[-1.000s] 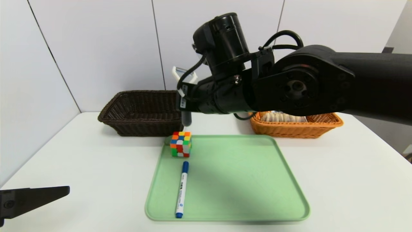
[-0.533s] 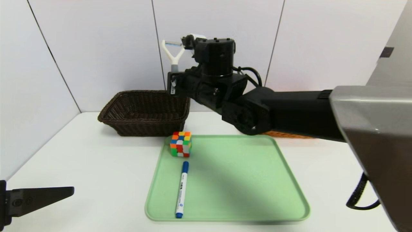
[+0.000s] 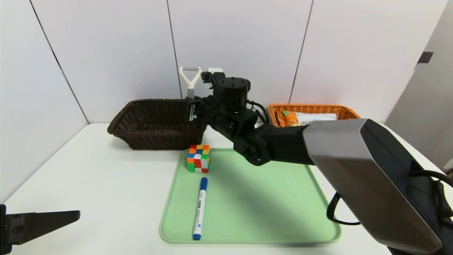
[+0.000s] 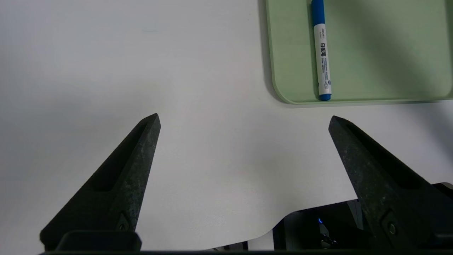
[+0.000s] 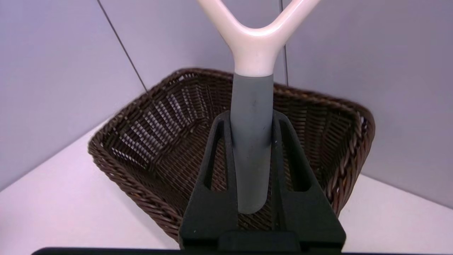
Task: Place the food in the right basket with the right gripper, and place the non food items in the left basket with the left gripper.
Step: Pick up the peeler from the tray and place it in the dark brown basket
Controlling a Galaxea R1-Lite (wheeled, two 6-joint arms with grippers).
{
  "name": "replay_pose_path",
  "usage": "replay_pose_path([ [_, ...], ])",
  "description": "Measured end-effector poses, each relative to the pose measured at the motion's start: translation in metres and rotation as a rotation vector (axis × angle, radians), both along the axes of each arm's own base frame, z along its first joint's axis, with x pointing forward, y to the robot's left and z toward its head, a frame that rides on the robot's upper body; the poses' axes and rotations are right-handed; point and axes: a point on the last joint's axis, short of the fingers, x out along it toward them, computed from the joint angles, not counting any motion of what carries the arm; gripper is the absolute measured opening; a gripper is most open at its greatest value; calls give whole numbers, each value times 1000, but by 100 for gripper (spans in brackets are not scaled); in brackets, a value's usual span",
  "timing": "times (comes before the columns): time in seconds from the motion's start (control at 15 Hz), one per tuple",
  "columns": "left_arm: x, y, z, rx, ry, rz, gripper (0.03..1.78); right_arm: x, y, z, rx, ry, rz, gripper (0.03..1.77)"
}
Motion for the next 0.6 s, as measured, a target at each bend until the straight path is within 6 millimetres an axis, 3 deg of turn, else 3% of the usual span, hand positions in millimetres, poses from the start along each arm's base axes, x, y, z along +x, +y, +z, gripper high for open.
replay_pose_path([
  [0.27,1,0,0,1,-4,1,169,5,5,-21,-14,16,5,28],
  [0.6,3,-1,1,0,-2,-1,169,8,6,-27,-22,24,14,28],
])
